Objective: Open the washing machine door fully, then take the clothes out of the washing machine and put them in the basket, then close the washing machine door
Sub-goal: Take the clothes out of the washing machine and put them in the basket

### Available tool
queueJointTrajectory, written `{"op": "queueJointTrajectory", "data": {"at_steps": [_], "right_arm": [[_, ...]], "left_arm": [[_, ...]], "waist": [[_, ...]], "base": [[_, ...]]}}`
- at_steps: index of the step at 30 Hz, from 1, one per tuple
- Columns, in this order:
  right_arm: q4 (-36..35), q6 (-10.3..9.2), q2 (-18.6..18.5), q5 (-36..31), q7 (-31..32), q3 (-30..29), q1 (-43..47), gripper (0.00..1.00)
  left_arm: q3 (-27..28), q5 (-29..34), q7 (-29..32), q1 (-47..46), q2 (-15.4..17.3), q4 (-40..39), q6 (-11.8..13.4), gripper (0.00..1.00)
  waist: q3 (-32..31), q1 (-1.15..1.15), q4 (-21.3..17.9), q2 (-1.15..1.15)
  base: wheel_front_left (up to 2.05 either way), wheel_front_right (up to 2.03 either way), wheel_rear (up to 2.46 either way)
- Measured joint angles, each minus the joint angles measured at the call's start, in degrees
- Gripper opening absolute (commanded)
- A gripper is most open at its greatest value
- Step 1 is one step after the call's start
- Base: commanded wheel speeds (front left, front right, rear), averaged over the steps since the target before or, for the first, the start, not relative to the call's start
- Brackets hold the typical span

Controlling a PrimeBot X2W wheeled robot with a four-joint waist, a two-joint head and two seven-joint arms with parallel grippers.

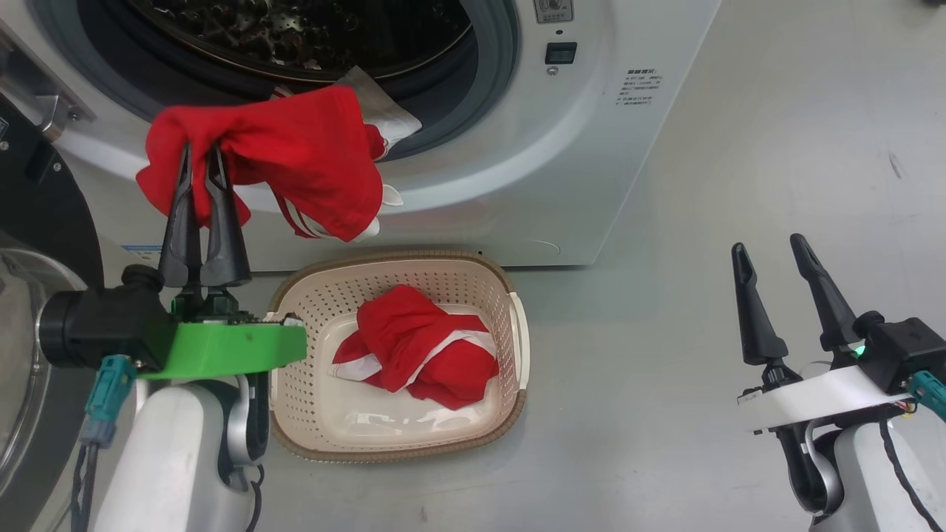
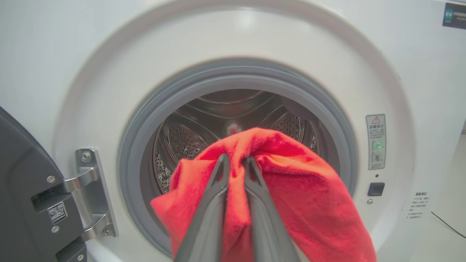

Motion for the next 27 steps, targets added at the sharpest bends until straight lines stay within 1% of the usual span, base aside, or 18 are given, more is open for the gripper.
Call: {"op": "queueJointTrajectory", "data": {"at_steps": [5,13,17,20,27], "right_arm": [[-0.4,0.0,-0.3,0.0,0.0,-0.1,0.1,1.0],[-1.4,0.0,-0.3,0.0,0.0,0.7,0.1,1.0],[-1.7,0.0,-0.3,0.0,0.2,1.2,0.0,1.0],[-2.1,0.0,-0.2,0.1,0.2,1.4,-0.2,1.0],[-2.3,0.01,0.0,0.6,0.2,1.9,-0.9,1.0]], "left_arm": [[-1.5,0.2,0.0,2.6,0.0,0.0,0.0,0.0],[-3.6,-1.5,0.3,6.9,-0.1,4.3,0.1,0.0],[-4.2,-2.4,0.9,7.2,-0.1,7.5,0.1,0.0],[-4.3,-4.4,1.5,7.2,-0.2,10.5,0.1,0.0],[-3.8,-6.4,3.2,6.8,-0.3,18.6,0.1,0.0]], "waist": [[0.1,0.0,0.7,0.0],[1.0,0.0,0.6,0.0],[2.0,0.0,0.2,0.0],[2.8,0.0,-0.3,0.0],[5.2,0.0,-2.2,0.0]], "base": [[0.0,0.0,0.0],[0.0,0.0,0.0],[0.0,0.0,0.0],[0.0,0.0,0.0],[0.0,0.0,0.0]]}}
